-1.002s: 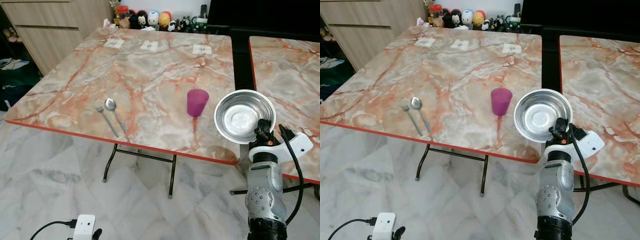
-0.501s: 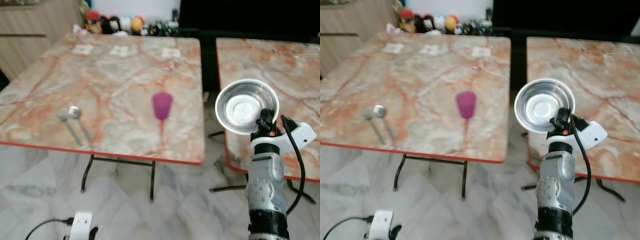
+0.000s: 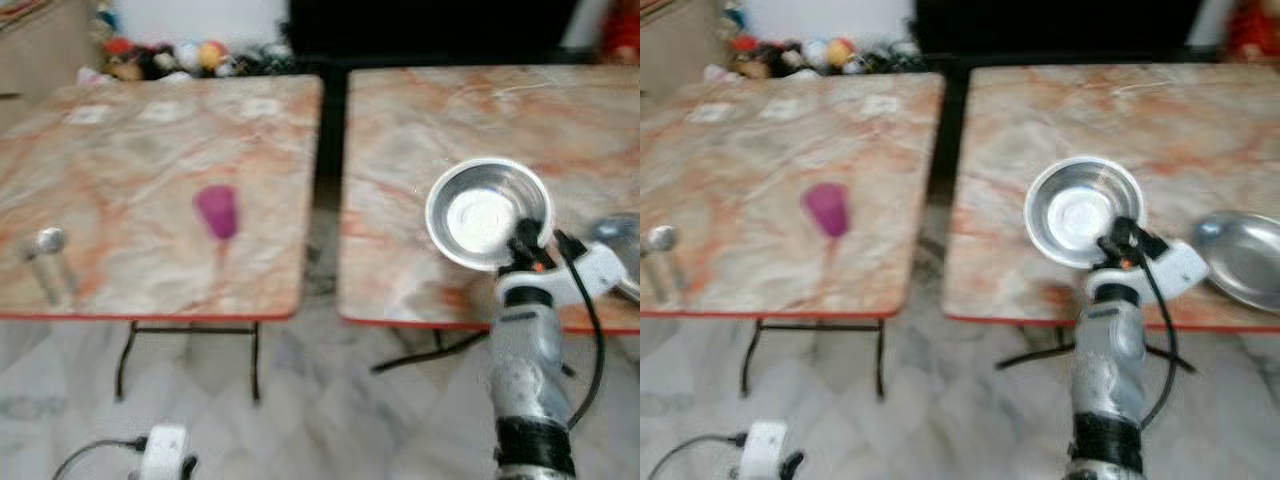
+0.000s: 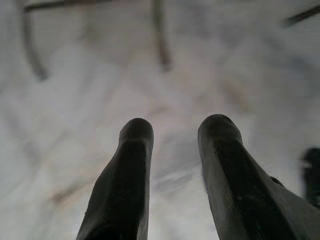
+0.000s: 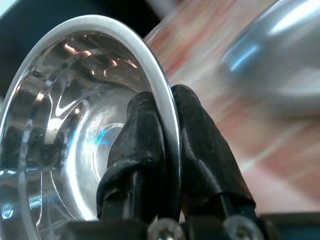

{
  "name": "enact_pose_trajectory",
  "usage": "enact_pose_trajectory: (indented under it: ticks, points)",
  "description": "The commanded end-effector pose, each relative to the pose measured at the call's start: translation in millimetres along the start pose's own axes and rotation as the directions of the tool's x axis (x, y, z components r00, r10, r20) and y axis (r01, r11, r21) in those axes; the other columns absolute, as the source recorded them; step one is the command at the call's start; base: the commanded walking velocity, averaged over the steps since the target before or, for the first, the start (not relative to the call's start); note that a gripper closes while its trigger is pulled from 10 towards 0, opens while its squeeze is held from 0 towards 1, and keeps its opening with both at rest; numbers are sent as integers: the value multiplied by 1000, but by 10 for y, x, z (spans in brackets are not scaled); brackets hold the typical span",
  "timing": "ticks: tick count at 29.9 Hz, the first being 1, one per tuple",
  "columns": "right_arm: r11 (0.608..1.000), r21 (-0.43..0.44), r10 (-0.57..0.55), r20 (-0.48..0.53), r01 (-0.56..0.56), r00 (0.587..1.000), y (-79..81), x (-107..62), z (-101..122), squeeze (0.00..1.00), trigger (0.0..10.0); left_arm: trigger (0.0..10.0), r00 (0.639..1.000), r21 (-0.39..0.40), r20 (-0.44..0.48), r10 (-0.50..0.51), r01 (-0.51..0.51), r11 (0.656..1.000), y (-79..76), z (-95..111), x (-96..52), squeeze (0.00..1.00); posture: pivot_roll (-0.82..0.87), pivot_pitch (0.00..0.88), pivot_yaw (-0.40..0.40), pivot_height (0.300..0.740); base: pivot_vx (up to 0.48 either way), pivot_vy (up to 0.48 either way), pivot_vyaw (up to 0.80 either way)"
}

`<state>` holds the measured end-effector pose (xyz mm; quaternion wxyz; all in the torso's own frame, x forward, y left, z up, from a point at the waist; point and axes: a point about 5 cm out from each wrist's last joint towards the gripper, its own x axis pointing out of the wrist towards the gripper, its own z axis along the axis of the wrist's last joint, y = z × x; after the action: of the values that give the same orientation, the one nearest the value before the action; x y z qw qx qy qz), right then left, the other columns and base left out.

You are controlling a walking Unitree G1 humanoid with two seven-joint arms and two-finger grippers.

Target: Setting the table

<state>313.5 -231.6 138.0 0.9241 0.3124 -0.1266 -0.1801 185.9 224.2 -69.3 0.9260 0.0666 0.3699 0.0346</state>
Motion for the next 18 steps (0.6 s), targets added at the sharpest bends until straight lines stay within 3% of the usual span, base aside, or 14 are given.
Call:
enact_pose_trajectory:
  ticks: [1,9,18]
  points:
    - [1000,4,27,7,-27,1000,119,15,-11,0,10000,10000,999,26,-29,20,-19,999,109,-76,-33,0,-73,45,40,740,240,-412,0]
    - [1000,-11,4,35,-3,999,82,58,69,0,10000,10000,999,22,-26,24,-24,999,118,-67,-31,0,-75,56,42,740,122,-414,0]
    - [998,-44,-47,26,48,999,83,235,132,0,10000,10000,999,7,-42,28,-28,1000,120,-82,-31,0,-82,71,48,740,0,0,0]
